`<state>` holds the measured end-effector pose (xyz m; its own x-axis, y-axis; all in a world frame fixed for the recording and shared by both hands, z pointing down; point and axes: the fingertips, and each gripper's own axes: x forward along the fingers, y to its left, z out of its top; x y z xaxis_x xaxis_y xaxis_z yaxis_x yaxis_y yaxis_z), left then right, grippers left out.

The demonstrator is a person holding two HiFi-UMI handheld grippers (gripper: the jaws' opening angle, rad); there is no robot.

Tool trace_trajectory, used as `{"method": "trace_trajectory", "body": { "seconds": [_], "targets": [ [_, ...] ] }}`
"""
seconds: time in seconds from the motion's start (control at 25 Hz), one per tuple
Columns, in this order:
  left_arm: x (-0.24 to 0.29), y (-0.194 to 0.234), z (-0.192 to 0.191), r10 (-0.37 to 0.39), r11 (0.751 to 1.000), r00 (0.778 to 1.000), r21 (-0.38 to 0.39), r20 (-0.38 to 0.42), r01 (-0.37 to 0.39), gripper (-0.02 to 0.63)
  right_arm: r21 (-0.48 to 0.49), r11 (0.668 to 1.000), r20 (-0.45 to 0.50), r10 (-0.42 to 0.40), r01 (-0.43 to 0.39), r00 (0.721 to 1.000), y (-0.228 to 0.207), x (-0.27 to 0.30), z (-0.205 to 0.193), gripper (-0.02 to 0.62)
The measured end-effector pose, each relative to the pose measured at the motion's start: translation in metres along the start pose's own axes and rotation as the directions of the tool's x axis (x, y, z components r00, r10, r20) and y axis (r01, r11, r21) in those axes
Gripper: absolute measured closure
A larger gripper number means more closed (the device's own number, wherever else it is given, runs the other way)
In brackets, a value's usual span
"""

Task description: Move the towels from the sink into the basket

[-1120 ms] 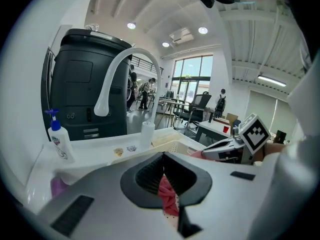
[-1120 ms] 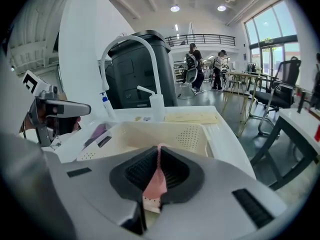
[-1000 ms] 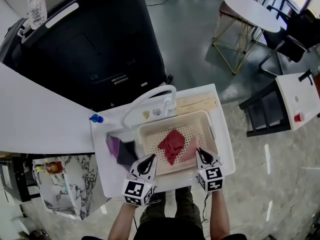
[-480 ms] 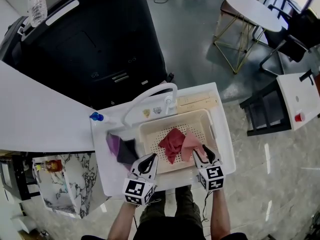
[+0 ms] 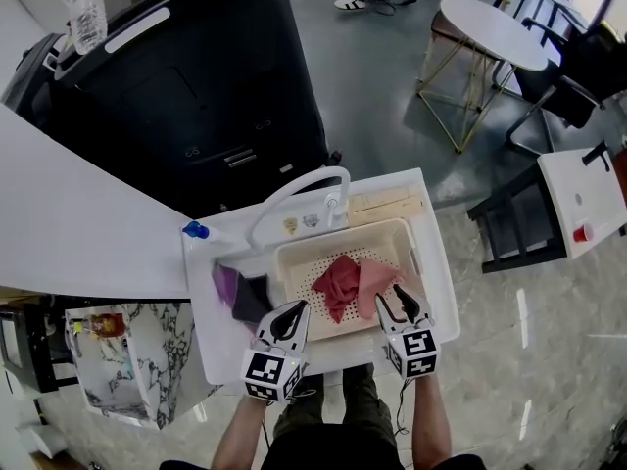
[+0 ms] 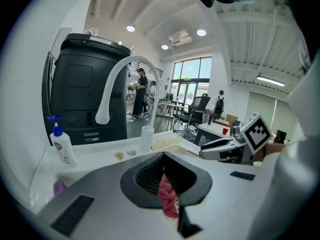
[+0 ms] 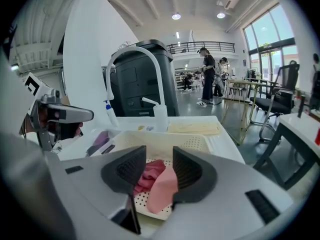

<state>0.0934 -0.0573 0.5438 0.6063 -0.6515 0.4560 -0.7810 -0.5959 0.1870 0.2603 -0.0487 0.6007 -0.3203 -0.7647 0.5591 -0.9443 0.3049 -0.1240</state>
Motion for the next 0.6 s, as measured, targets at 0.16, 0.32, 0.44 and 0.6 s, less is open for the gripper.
{"method": "trace_trajectory", "body": {
  "seconds": [0.16,0.32,0.44,0.6],
  "targets": [
    [-0.009,0.001,0.017,0.001,1.000,0.999,0.008,0.033,-0.001,0.598,-0.014,1.000,0.048,0.008,-0.007,0.999,0.012,-0.010,0.023,0.414],
    [-0.022,0.004,0.035,0.008,1.000,0.997,0.017,0.072,-0.010,0.598,-0.028,1.000,0.112,-0.002,0.005,0.994,0.021,-0.023,0.052,0.465],
    [-0.028,0.008,0.050,0.019,0.999,0.994,0.025,0.106,-0.021,0.598,-0.049,0.999,0.161,0.002,0.006,0.987,0.028,-0.029,0.076,0.497],
    [-0.045,0.011,0.065,0.028,0.999,0.990,0.034,0.140,-0.033,0.598,-0.066,0.998,0.218,-0.006,0.021,0.976,0.040,-0.040,0.101,0.536]
  ]
}}
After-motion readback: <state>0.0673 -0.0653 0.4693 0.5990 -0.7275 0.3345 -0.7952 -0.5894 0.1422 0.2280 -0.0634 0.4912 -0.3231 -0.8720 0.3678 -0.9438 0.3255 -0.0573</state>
